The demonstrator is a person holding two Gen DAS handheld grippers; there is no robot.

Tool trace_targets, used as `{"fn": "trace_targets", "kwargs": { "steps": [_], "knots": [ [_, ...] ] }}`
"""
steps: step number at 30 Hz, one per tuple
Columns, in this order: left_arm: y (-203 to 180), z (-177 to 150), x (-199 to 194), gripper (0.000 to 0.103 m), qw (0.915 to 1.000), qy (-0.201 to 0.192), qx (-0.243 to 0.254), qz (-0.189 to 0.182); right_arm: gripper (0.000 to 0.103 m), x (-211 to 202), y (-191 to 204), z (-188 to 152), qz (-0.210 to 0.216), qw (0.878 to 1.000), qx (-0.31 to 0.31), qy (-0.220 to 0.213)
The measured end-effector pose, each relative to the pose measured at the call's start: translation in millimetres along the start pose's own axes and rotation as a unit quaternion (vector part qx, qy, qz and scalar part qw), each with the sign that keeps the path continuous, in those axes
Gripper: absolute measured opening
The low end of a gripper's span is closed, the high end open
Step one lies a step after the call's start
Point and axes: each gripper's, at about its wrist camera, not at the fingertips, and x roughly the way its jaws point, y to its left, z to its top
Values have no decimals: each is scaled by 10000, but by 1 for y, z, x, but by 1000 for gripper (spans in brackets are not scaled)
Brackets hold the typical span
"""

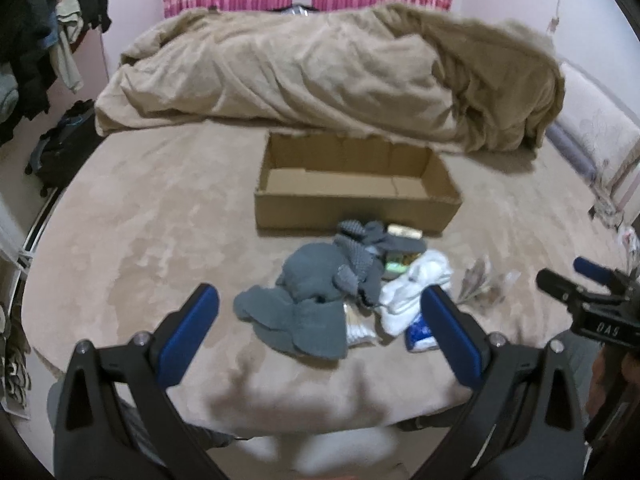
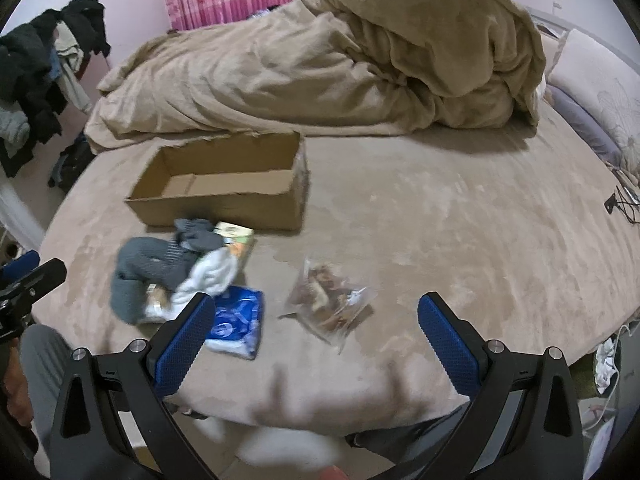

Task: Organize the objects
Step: 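Grasp the grey knit glove with the left gripper while the right gripper grasps the clear snack bag, then lift and carry the glove and snack bag over the cardboard box with both grippers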

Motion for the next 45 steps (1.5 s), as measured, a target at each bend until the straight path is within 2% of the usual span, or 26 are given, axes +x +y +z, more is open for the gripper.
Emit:
{"fn": "trace_targets", "kwargs": {
  "steps": [5,6,7,12,16,19,24,25,30,39,42,44,45],
  "knots": [
    [4,-5,45,101,9997,208,25,95,103,38,-9,-6,-111,9998,11,182],
    [5,-7,54,98,9994,289,19,169,103,44,-11,-7,-101,9998,28,197],
    [7,-7,62,88,9992,367,-27,152,103,52,-13,-9,-94,9997,50,215],
    [16,-14,87,80,9983,550,-142,154,101,83,-18,-16,-45,9992,104,377],
    [17,-23,97,62,9970,754,-122,90,101,98,-21,-20,101,9988,162,450],
    [14,-27,94,55,9976,697,-28,-14,101,104,-19,-19,211,9985,147,480],
    [15,-34,88,49,9976,681,-46,-117,84,103,-13,-20,475,9976,73,494],
    [16,-36,89,47,9974,694,-72,-160,73,104,-11,-22,477,9975,22,529],
    [22,-36,76,45,9976,610,-221,-241,67,98,-10,-22,527,9973,6,508],
    [24,-28,36,45,9988,238,-263,-331,65,61,-6,-18,484,9986,-41,222],
    [22,-23,35,47,9998,159,-97,-3,65,55,-5,-13,465,9988,-21,161],
    [26,-26,50,48,9994,313,-51,143,65,53,-5,-10,513,9986,6,144],
    [31,-30,64,48,9982,537,-26,266,65,53,-4,-10,518,9986,-4,137]
  ]
}}
